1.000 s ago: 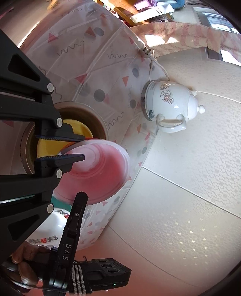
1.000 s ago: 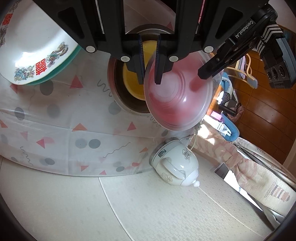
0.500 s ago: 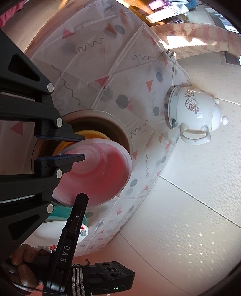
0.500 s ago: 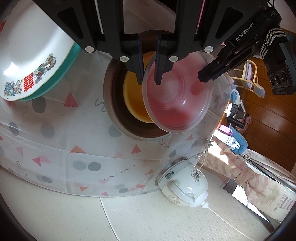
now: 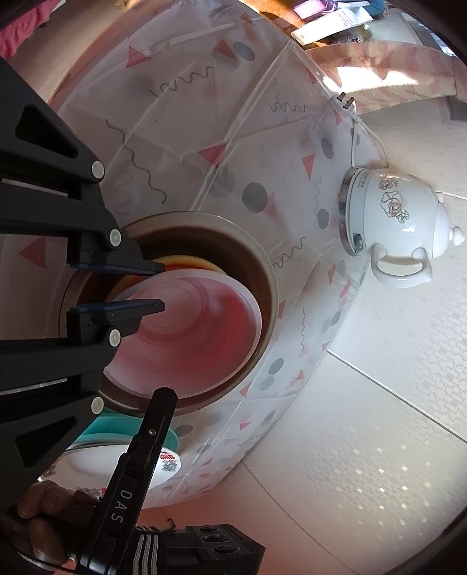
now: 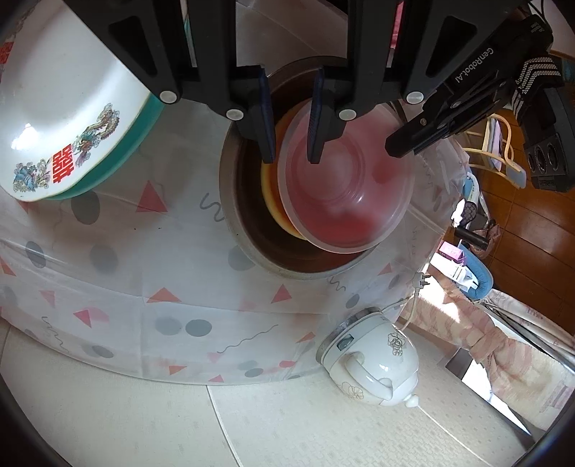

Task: Organize plates and bowls
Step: 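Lower the red bowl into the yellow bowl with the right tool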

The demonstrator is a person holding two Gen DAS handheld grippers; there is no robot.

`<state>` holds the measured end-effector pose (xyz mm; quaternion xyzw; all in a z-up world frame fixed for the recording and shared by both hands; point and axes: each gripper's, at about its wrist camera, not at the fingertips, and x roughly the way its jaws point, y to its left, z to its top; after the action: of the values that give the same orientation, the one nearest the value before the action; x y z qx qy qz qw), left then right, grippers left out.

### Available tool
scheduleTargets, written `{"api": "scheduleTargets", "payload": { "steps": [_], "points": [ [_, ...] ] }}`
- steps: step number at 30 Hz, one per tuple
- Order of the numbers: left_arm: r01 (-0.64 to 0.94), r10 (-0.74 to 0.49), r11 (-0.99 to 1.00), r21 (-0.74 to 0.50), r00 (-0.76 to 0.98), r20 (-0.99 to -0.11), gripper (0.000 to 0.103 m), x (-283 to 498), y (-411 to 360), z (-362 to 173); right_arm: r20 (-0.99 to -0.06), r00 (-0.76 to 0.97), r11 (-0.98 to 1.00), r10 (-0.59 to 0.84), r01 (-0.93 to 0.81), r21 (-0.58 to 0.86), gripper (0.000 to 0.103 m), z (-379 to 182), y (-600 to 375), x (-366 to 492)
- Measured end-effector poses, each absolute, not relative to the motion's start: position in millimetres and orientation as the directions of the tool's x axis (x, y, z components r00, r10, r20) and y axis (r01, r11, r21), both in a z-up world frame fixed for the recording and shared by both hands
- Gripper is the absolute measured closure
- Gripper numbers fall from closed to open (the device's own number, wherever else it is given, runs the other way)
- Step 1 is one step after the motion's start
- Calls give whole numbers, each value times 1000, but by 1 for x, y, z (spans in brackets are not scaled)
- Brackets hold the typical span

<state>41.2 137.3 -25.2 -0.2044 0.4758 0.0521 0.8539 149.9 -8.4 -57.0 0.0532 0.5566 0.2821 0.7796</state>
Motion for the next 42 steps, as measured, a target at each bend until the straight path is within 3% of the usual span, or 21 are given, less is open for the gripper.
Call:
{"api": "scheduleTargets", "payload": {
  "steps": [6, 16, 37, 42],
  "points": [
    [-290, -99, 909, -300, 549, -830, 90, 41, 139, -22, -837, 266, 842, 478, -411, 350, 91, -51, -8, 149],
    [-300, -29, 928, -221, 534, -845, 90, 50, 133, -32, -859, 287, 857, 424, -433, 279, 91, -57, -1, 148],
    [-296, 38, 944, -148, 542, -839, 90, 51, 125, -31, -849, 274, 854, 451, -411, 320, 90, -62, -6, 149],
    [-310, 49, 939, -146, 544, -837, 90, 47, 127, -30, -837, 269, 845, 476, -402, 352, 84, -60, -10, 148]
  ]
}}
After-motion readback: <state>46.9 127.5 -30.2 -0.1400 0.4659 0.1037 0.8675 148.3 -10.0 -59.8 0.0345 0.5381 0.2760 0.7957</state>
